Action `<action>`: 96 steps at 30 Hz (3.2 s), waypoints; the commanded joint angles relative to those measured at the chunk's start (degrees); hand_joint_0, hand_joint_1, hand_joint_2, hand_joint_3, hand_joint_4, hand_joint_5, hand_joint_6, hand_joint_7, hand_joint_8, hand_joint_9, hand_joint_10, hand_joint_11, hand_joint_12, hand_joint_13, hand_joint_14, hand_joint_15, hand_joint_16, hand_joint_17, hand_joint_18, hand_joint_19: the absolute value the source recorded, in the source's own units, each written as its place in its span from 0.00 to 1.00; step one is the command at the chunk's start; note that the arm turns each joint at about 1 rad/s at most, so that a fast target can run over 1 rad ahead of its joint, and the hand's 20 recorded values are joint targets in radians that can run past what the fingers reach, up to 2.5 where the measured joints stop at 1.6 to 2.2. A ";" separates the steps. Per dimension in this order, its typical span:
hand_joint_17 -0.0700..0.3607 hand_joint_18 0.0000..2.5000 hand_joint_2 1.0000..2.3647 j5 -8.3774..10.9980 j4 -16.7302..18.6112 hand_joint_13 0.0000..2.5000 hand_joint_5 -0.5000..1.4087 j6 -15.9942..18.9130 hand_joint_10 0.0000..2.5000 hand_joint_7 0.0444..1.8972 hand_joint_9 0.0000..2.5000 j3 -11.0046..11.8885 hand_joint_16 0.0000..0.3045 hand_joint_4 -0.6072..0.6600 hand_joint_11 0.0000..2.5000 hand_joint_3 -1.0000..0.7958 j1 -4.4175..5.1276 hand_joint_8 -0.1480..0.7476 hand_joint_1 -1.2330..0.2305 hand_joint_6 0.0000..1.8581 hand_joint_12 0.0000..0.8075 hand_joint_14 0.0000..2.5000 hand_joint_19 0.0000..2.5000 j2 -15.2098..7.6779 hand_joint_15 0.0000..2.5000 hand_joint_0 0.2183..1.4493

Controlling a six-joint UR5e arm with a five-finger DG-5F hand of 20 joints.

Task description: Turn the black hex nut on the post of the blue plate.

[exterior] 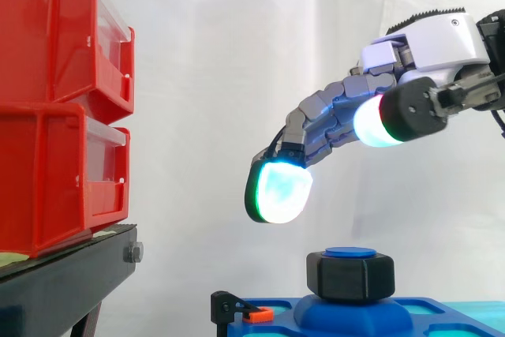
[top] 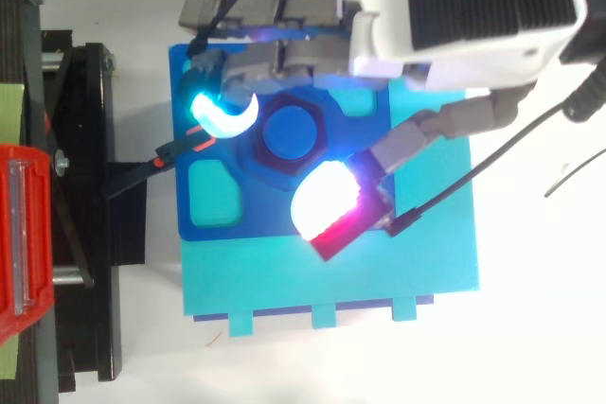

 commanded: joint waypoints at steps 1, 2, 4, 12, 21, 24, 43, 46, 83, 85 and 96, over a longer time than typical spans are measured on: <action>0.47 0.00 0.00 3.37 -0.18 0.02 0.16 -0.05 0.00 0.39 0.10 -0.11 0.19 0.63 0.00 0.28 2.05 0.43 0.72 0.27 0.46 0.00 0.02 -0.02 0.00 0.20; 0.47 0.00 0.00 3.46 -0.18 0.02 0.16 -0.14 0.00 0.39 0.10 -0.02 0.19 0.63 0.00 0.28 2.23 0.43 0.73 0.27 0.46 0.00 0.02 -0.02 0.00 0.20; 0.47 0.00 0.00 3.81 -0.01 0.02 0.16 -0.14 0.00 0.39 0.10 -0.28 0.19 0.63 0.00 0.28 2.76 0.43 0.75 0.27 0.46 0.00 0.02 -0.02 0.00 0.20; 0.47 0.00 0.00 7.24 1.66 0.01 0.16 0.21 0.00 0.39 0.09 -2.74 0.19 0.62 0.00 0.28 5.04 0.42 0.79 0.27 0.46 0.00 0.02 -0.02 0.00 0.21; 0.47 0.00 0.00 6.88 3.25 0.01 0.16 1.53 0.00 0.39 0.09 -4.59 0.19 0.62 0.00 0.28 5.22 0.42 0.70 0.27 0.46 0.00 0.02 -0.02 0.00 0.21; 0.47 0.00 0.00 6.62 2.89 0.01 0.16 1.44 0.00 0.39 0.09 -4.59 0.19 0.62 0.00 0.28 5.13 0.42 0.59 0.27 0.46 0.00 0.01 -0.02 0.00 0.20; 0.47 0.00 0.00 3.63 3.07 0.01 0.15 1.26 0.00 0.40 0.08 -4.59 0.19 0.61 0.00 0.28 3.28 0.41 0.45 0.27 0.45 0.00 0.01 -0.02 0.00 0.21; 0.47 0.00 0.00 3.19 3.07 0.00 0.15 1.18 0.00 0.40 0.08 -4.59 0.19 0.61 0.00 0.28 2.93 0.41 0.45 0.27 0.45 0.00 0.01 -0.02 0.00 0.21; 0.47 0.00 0.00 -5.95 3.51 0.01 0.15 -2.43 0.00 0.41 0.08 -4.59 0.19 0.62 0.00 0.28 -3.22 0.41 0.47 0.27 0.45 0.00 0.01 -0.02 0.00 0.20; 0.47 0.00 0.00 -6.48 3.51 0.00 0.15 -2.43 0.00 0.40 0.08 -4.59 0.19 0.61 0.00 0.28 -3.66 0.41 0.47 0.27 0.45 0.00 0.01 -0.02 0.00 0.20; 0.50 0.00 0.00 -7.88 3.77 0.00 0.15 -2.43 0.00 0.40 0.08 -4.24 0.21 0.64 0.00 0.28 -4.63 0.45 0.59 0.27 0.49 0.00 0.02 0.07 0.00 0.16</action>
